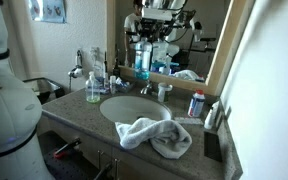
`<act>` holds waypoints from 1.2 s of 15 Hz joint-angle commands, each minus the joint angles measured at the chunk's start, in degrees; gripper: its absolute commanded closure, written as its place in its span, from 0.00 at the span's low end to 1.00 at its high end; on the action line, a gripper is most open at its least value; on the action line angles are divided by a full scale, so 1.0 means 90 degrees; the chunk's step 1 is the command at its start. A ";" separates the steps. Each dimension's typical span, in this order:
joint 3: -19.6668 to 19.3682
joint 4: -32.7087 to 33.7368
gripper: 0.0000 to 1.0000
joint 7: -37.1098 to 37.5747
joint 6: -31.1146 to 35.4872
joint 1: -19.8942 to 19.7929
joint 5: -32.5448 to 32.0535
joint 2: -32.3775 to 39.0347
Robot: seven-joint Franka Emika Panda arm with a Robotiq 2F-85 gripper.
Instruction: Put the black lid on the Listerine bottle then move it to the bottom left side of the counter
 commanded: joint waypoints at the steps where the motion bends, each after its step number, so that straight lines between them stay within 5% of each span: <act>1: 0.0152 0.0195 0.77 -0.0430 -0.0348 0.0093 0.0161 0.0137; 11: 0.0393 0.0257 0.77 -0.1374 -0.0916 0.0147 0.0484 0.0203; 18: 0.0302 0.0151 0.77 -0.1131 -0.0850 0.0070 0.0586 0.0072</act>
